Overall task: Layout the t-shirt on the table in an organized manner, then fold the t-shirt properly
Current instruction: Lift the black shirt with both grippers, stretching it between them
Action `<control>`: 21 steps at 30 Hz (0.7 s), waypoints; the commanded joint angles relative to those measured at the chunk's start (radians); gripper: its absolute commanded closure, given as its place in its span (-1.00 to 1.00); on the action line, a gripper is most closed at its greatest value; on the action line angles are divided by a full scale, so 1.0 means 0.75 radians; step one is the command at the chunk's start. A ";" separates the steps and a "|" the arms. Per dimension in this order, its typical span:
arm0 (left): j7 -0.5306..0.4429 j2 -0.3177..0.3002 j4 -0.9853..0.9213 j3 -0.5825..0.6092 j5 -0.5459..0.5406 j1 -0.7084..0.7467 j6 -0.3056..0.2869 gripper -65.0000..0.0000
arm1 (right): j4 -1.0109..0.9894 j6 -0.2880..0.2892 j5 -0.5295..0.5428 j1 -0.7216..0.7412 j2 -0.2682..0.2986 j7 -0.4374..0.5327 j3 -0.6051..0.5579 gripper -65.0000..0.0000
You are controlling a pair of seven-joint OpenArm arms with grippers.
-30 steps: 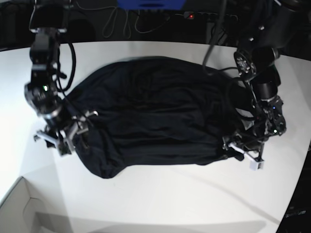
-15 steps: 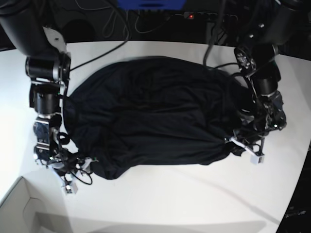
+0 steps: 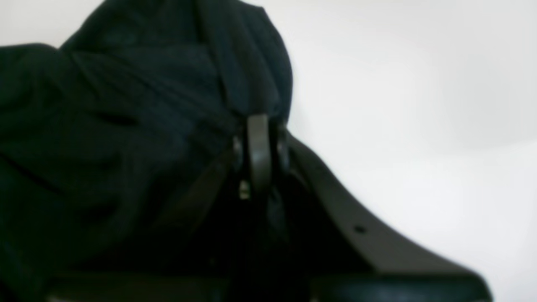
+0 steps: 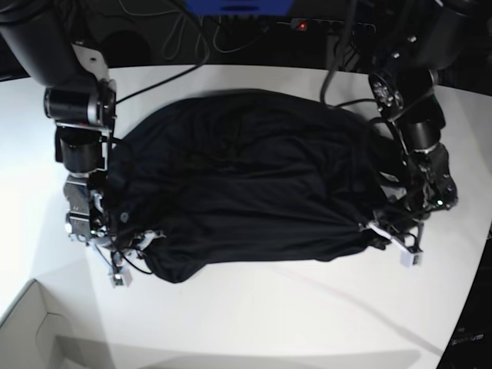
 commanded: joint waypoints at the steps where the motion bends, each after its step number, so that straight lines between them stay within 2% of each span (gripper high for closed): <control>1: 0.012 -0.015 0.086 -0.015 -0.052 -0.024 -0.014 1.00 | 0.099 -0.003 0.024 0.029 0.026 0.010 0.007 1.00; 6: 0.196 -0.025 0.389 -0.056 -0.291 0.082 -0.014 1.00 | 0.674 0.010 0.028 -0.198 0.021 -0.129 0.003 1.00; 11: 0.308 -0.030 0.624 -0.064 -0.441 0.223 -0.014 1.00 | 1.216 0.171 0.028 -0.449 0.013 -0.278 0.009 1.00; 13: 0.349 -0.038 0.738 -0.064 -0.500 0.307 -0.014 1.00 | 1.427 0.194 0.028 -0.580 0.013 -0.313 0.009 1.00; 18: 0.392 -0.027 0.990 -0.105 -0.670 0.524 -0.014 1.00 | 1.748 0.202 0.028 -0.871 0.017 -0.297 0.011 1.00; 21: 0.392 -0.025 1.060 -0.138 -0.737 0.647 -0.014 1.00 | 1.787 0.202 0.028 -1.006 0.019 -0.254 0.017 1.00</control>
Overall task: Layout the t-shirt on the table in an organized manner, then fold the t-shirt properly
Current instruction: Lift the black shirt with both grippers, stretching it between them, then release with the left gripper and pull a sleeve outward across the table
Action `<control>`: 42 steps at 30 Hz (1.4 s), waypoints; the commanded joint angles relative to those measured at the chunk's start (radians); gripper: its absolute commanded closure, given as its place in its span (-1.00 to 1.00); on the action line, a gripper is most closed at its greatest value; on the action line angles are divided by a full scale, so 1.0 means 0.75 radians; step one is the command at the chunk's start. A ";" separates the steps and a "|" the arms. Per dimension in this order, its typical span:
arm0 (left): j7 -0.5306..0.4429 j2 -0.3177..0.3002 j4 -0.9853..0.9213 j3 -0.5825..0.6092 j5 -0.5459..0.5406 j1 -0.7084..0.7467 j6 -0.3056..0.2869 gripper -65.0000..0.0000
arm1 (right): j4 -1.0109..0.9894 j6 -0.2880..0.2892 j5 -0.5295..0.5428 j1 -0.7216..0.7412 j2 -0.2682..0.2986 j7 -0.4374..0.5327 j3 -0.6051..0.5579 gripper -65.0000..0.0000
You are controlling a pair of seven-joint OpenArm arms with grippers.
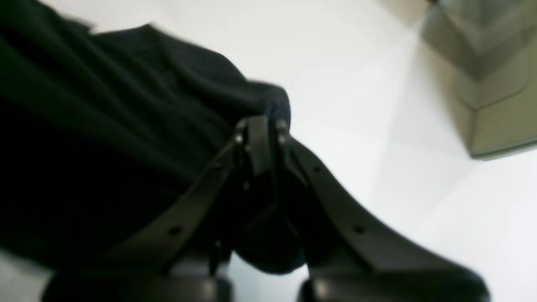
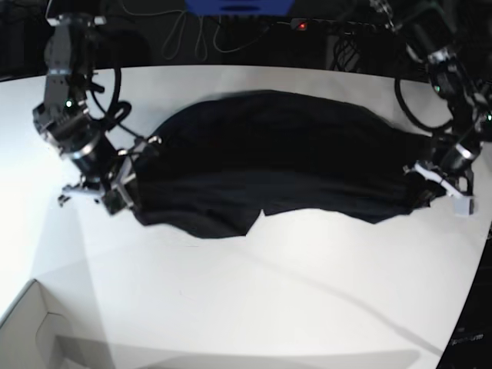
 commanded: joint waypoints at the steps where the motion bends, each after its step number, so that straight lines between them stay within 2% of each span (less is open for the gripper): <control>1: -0.028 -0.017 0.028 -0.005 -0.045 0.008 -0.006 1.00 | 0.019 -0.010 0.006 -0.021 0.010 0.048 0.035 1.00; 6: -0.040 -0.017 0.022 -0.005 -0.055 0.123 -0.006 1.00 | -0.026 -0.010 0.006 -0.119 -0.037 0.140 0.164 1.00; 11: -0.026 -0.017 0.022 -0.005 -0.067 0.137 -0.006 1.00 | -0.146 -0.010 0.006 -0.111 -0.039 0.145 0.264 1.00; 15: -0.023 -0.017 0.034 0.001 -0.069 0.160 -0.006 0.99 | -0.232 -0.010 0.004 -0.101 -0.031 0.145 0.287 1.00; 17: -0.023 -0.017 0.040 0.001 -0.073 0.172 -0.006 0.89 | -0.253 -0.010 0.004 -0.103 -0.013 0.145 0.287 1.00; 23: -0.023 -0.030 0.040 -0.005 -0.184 0.193 -0.006 0.37 | -0.261 -0.010 0.004 -0.105 -0.007 0.136 0.287 0.97; 26: -0.023 -0.060 0.051 -0.005 -0.272 0.186 -0.006 0.32 | -0.261 -0.010 0.004 -0.103 -0.009 0.145 0.287 0.79; 29: -0.026 -0.073 0.092 0.008 -0.354 0.139 -0.006 0.31 | -0.259 -0.010 0.004 -0.103 -0.011 0.145 0.287 0.70; 32: -0.026 -0.073 0.102 0.136 -0.356 0.035 -0.006 0.31 | -0.259 -0.010 0.004 -0.103 -0.013 0.138 0.283 0.69; 35: -0.026 -0.064 0.073 0.363 -0.259 -0.106 -0.005 0.31 | -0.259 -0.010 0.004 -0.105 -0.015 0.134 0.279 0.69; 36: -0.026 -0.038 0.047 0.453 -0.204 -0.147 0.015 0.31 | -0.259 -0.010 0.004 -0.105 -0.023 0.134 0.279 0.69; 39: -0.042 0.046 -0.066 0.660 0.007 -0.260 0.185 0.31 | -0.259 -0.010 0.002 -0.105 -0.029 0.134 0.277 0.68; 42: -0.042 0.110 -0.199 0.789 0.197 -0.321 0.310 0.31 | -0.255 -0.010 0.000 -0.105 -0.029 0.132 0.277 0.68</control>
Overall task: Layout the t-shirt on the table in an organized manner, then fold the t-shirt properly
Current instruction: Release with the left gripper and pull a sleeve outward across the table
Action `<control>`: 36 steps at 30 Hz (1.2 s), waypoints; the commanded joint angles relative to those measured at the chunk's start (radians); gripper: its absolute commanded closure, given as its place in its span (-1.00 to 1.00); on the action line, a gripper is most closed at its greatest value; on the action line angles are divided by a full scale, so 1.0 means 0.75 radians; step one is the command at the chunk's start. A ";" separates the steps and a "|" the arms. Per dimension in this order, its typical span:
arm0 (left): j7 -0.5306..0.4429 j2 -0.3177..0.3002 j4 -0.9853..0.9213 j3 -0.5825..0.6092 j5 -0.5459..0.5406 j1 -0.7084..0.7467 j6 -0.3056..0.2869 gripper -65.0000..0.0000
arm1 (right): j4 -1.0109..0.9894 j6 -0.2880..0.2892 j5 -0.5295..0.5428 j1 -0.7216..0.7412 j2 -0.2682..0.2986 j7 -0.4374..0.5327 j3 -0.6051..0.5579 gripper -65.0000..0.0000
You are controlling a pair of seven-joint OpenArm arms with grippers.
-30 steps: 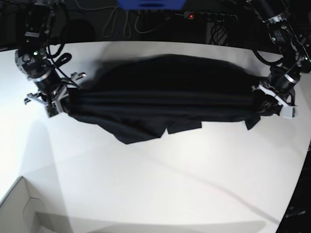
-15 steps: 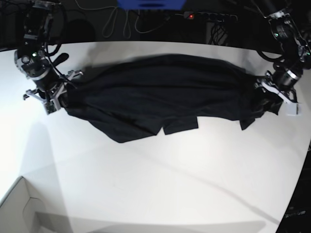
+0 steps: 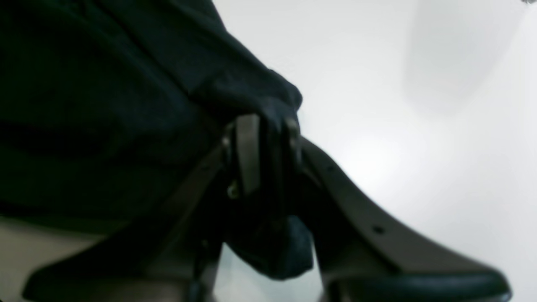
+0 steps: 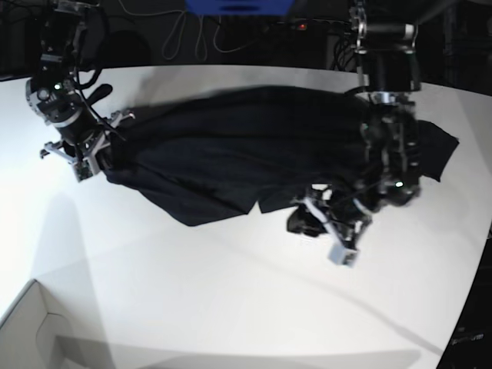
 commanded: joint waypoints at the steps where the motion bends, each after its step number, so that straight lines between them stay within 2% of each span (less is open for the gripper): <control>1: -0.029 0.000 -0.017 0.021 0.029 -0.055 0.012 0.31 | 0.026 -0.009 0.018 0.006 0.015 0.022 0.005 0.68; 4: -0.029 0.049 -0.105 0.102 0.156 -0.104 0.033 0.31 | 0.026 -0.009 0.018 0.006 0.015 0.022 0.005 0.68; 7: -0.041 0.086 -0.160 0.119 0.262 -0.127 0.033 0.31 | 0.020 -0.009 0.018 0.006 0.015 0.022 0.005 0.68; 13: -0.180 0.117 -0.279 0.131 0.448 -0.143 0.033 0.31 | 0.020 -0.009 0.018 0.006 0.015 0.022 0.005 0.68; 25: -0.186 0.121 -0.461 0.133 0.579 -0.147 0.033 0.34 | 0.018 -0.009 0.018 0.018 0.013 0.022 0.005 0.68; 27: -0.186 0.113 -0.512 0.131 0.644 -0.147 0.033 0.53 | 0.018 -0.009 0.018 0.018 0.013 0.022 0.005 0.68; 29: -0.198 0.103 -0.571 0.127 0.704 -0.157 0.033 0.95 | 0.018 -0.009 0.018 0.018 0.013 0.022 0.005 0.68; 30: -0.213 0.101 -0.598 0.123 0.722 -0.170 0.033 1.00 | 0.018 -0.009 0.018 0.018 0.013 0.022 0.005 0.68; 32: -0.243 0.090 -0.661 0.121 0.747 -0.186 0.033 0.95 | 0.018 -0.009 0.018 0.018 0.013 0.022 0.005 0.68; 36: -0.262 0.031 -0.684 0.117 0.720 -0.196 0.033 0.99 | 0.018 -0.009 0.018 0.018 0.013 0.022 0.005 0.68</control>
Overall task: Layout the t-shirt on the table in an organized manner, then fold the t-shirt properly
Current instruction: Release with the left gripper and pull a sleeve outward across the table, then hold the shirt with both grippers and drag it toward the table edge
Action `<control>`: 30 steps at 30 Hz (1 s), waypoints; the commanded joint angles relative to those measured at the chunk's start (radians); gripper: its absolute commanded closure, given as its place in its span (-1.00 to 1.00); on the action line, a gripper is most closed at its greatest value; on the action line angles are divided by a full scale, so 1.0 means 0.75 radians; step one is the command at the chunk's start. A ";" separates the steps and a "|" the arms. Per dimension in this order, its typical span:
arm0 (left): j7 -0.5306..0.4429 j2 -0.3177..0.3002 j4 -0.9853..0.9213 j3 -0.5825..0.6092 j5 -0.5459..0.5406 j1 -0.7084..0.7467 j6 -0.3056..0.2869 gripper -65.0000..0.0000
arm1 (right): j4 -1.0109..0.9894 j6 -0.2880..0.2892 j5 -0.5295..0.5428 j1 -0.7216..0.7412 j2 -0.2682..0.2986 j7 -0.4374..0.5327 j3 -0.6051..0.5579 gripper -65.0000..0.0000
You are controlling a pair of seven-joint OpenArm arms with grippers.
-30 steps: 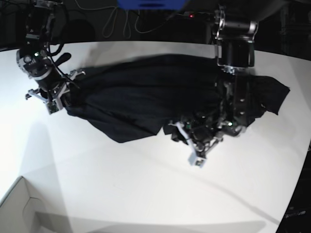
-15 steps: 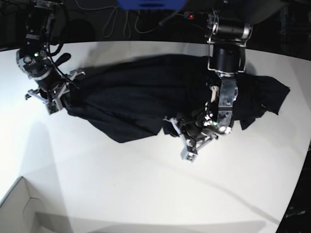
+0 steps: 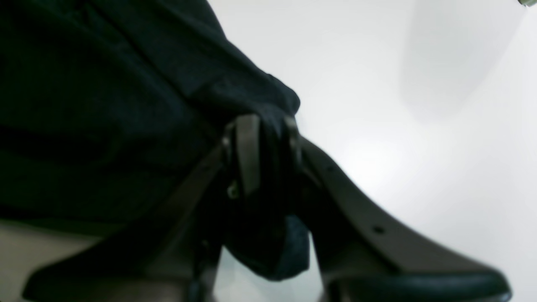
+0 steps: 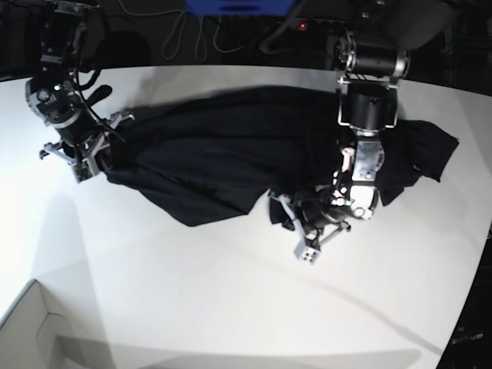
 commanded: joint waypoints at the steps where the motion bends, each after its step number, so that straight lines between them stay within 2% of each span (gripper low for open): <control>1: 0.178 -0.042 -0.027 -0.002 0.110 -0.002 0.048 0.99 | 0.020 -0.009 0.018 0.011 0.013 0.027 0.005 0.68; 8: 0.188 -0.157 -0.027 -0.004 0.003 -0.153 0.048 0.99 | 0.020 -0.009 0.018 0.011 0.013 0.027 0.005 0.68; 13: 0.184 -0.177 -0.027 -0.004 -0.001 -0.253 0.048 0.99 | 0.020 -0.009 0.018 0.029 0.015 0.030 0.005 0.68; 17: 0.178 -0.239 -0.039 -0.012 -0.005 -0.341 0.048 0.99 | 0.020 -0.009 0.016 0.054 0.023 0.027 0.013 0.68; 23: 0.178 -0.314 -0.037 -0.248 0.001 -0.443 0.044 0.99 | 0.023 -0.009 0.016 0.054 0.060 0.027 0.015 0.68; 30: 0.176 -0.386 -0.029 -0.268 -0.007 -0.452 0.040 0.99 | 0.023 -0.009 0.016 0.054 0.056 0.027 0.015 0.68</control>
